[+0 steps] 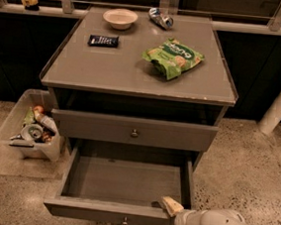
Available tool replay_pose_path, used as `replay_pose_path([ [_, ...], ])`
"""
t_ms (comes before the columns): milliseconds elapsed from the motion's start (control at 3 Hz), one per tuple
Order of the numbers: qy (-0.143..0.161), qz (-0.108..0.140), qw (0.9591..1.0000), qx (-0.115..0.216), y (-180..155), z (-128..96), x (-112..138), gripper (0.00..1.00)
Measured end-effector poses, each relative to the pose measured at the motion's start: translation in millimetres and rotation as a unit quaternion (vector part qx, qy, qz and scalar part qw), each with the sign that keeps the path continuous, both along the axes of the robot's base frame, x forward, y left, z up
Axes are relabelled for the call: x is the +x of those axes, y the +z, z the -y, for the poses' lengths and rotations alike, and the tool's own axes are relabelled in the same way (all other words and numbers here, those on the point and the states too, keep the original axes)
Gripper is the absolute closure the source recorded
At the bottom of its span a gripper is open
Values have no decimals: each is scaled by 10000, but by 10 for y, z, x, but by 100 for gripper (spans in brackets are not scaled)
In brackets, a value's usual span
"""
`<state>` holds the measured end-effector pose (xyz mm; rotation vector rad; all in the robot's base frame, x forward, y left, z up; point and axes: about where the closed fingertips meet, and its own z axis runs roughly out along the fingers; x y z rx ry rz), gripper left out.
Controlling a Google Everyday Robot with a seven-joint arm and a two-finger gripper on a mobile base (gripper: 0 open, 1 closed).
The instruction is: Open middle drawer
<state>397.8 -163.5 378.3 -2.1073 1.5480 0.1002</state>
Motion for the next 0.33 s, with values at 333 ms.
replay_pose_path([
  [333,0,0,10000,0,0,0,0,0],
])
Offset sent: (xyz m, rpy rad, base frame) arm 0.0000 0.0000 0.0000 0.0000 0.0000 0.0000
